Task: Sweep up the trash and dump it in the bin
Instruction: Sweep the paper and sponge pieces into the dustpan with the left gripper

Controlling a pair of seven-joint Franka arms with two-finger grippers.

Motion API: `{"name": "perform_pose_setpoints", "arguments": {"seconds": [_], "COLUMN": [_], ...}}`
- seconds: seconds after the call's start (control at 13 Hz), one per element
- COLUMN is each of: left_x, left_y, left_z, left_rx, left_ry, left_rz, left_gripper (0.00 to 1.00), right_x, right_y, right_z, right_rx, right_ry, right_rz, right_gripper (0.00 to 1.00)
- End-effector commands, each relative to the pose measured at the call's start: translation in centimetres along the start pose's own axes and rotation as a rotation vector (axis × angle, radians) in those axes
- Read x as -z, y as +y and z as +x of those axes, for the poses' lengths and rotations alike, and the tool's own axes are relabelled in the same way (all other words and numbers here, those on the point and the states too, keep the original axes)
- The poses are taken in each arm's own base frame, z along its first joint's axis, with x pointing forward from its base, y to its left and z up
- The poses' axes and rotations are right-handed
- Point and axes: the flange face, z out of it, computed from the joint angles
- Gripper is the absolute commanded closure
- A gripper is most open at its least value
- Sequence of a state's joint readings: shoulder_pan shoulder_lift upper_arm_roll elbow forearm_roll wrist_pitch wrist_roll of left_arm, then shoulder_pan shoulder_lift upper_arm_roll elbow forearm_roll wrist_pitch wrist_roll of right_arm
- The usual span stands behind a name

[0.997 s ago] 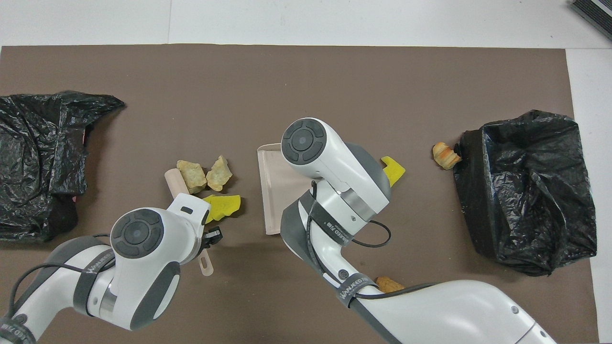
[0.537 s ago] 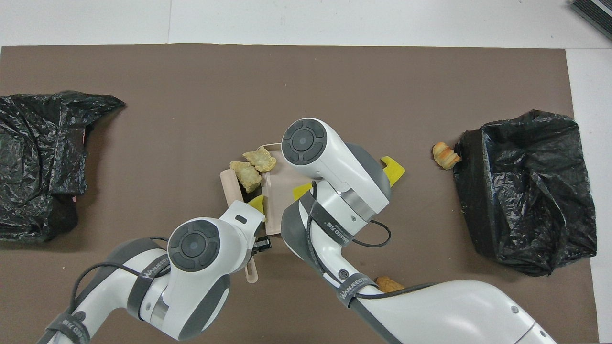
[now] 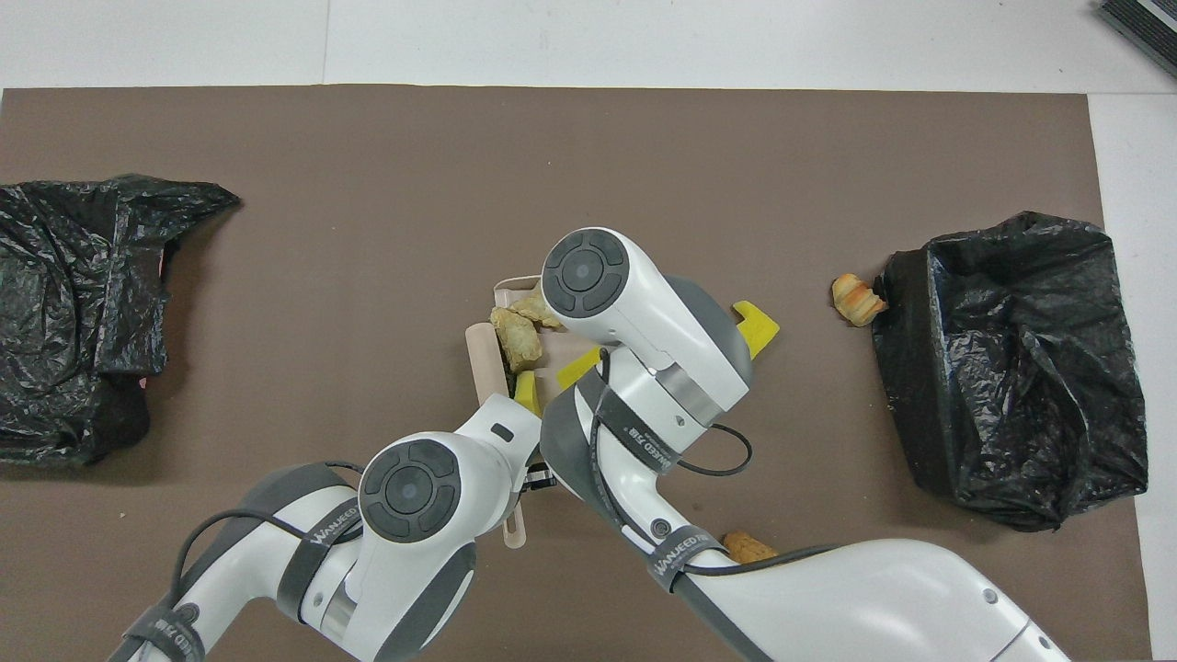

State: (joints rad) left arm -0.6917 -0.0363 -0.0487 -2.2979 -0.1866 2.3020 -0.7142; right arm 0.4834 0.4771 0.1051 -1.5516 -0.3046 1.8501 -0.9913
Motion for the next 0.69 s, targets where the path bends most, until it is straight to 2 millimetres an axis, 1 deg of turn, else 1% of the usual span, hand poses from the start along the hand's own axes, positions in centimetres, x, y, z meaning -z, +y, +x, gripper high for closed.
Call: {"name": "perform_pose_setpoints", "arguments": {"seconds": [0.0, 0.08, 0.15, 0.31, 0.46, 0.61], "left_x": [-0.1, -0.3, -0.4, -0.5, -0.4, -0.4], "left_y": [0.0, -0.4, -1.5, -3.5, -5.8, -7.1], "left_z": [0.7, 0.7, 1.1, 2.2, 3.7, 4.6], "left_rx": [-0.005, 0.009, 0.027, 0.063, 0.086, 0.115], "left_ry": [-0.014, -0.025, -0.050, -0.083, -0.087, -0.091], "left_rz": [-0.009, 0.001, 0.025, 0.064, 0.112, 0.120], "left_gripper": [1.00, 1.00, 1.00, 1.00, 1.00, 1.00], "right_x": [0.1, 0.1, 0.1, 0.1, 0.1, 0.1], "right_y": [-0.5, -0.5, -0.5, -0.3, -0.3, -0.2], "right_z": [-0.3, -0.4, -0.4, -0.5, -0.5, -0.6], "right_rx": [-0.014, -0.016, -0.016, -0.020, -0.022, -0.025], "right_ry": [0.003, 0.004, 0.004, 0.007, 0.008, 0.009], "right_rz": [-0.017, -0.015, -0.015, -0.017, -0.017, -0.016], "right_gripper": [1.00, 1.00, 1.00, 1.00, 1.00, 1.00]}}
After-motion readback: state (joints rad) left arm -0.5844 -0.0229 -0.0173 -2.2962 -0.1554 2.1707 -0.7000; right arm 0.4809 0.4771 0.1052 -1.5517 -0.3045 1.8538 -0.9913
